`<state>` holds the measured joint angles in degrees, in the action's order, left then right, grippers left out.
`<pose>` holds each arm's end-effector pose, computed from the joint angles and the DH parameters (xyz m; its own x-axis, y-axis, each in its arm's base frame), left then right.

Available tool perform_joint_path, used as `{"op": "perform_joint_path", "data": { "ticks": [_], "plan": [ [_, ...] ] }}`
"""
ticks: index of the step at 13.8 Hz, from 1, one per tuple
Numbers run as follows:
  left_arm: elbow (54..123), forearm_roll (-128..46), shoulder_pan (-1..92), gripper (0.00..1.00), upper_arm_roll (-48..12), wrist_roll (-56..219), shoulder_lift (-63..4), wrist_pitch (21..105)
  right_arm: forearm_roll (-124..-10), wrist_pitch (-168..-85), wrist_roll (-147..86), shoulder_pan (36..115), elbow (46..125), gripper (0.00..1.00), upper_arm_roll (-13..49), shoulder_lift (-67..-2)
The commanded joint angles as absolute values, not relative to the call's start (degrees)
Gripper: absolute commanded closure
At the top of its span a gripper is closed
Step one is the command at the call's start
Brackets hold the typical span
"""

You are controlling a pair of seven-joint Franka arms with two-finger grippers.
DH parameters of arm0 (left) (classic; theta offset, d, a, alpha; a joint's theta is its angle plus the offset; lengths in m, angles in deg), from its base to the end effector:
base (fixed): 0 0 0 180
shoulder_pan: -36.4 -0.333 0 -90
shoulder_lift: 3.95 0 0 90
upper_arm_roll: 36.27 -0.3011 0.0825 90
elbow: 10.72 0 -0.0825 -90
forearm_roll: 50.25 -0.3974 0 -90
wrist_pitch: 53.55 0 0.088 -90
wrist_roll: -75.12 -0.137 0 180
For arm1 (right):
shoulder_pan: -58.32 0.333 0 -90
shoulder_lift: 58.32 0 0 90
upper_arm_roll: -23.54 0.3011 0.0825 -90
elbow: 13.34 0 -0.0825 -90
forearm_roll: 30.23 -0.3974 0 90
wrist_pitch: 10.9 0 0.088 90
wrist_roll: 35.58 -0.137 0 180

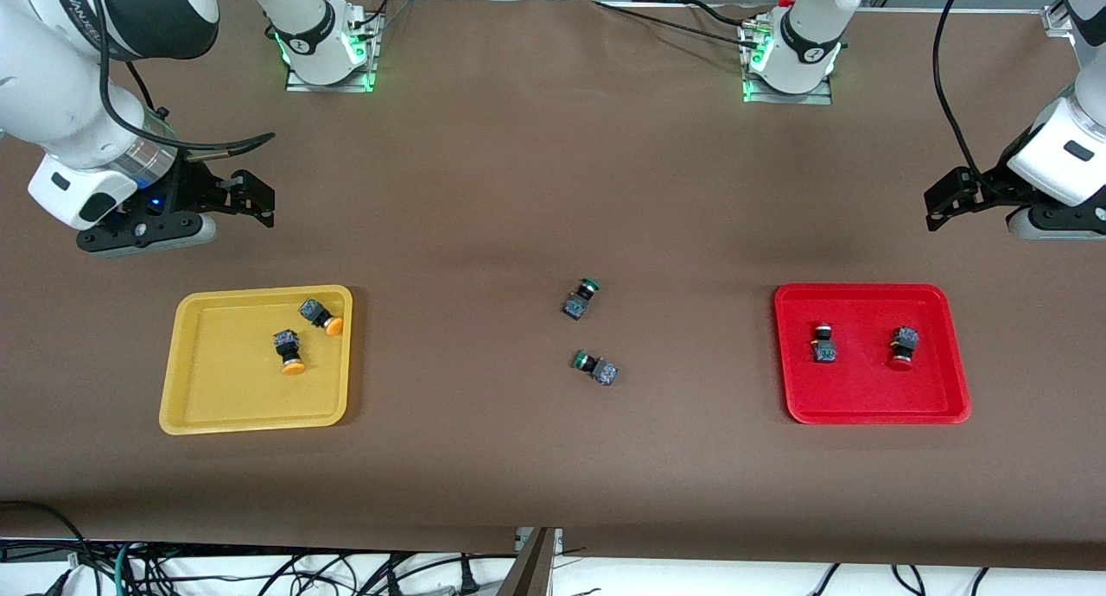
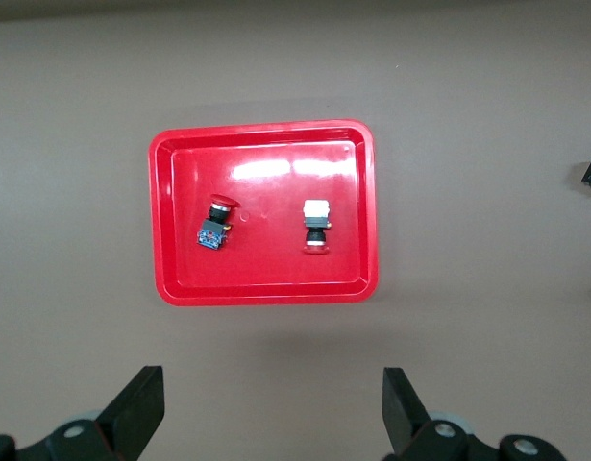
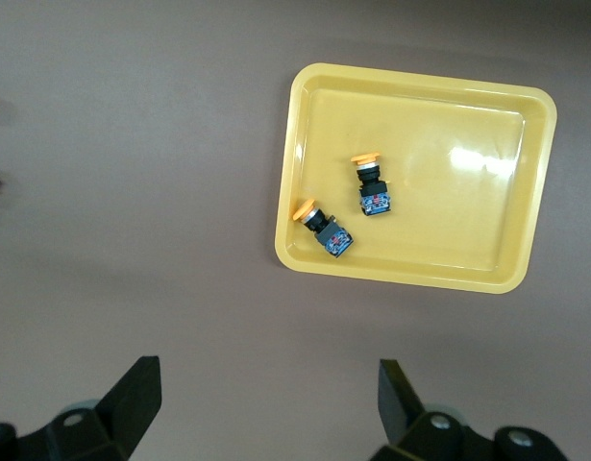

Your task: Place red and yellow buttons in trays

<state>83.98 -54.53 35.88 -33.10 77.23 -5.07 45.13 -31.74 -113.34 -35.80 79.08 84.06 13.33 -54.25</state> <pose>0.5866 -0.0178 0.5421 0.9984 -0.0207 0.0522 -0.0169 -0.9973 -0.0713 0.5886 0.1150 0.4945 0.9845 0.1744 0.0180 0.1746 -0.9845 -0.0133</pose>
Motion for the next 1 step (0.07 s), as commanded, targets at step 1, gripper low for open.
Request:
{"op": "perform_joint_path", "data": {
  "ticks": [1],
  "plan": [
    [84.8,-54.1,37.2,0.0,-35.0,77.4,-4.3,45.7,-30.9,-112.8,-35.8,78.5,83.0,0.0,13.9,-54.0]
  ]
}}
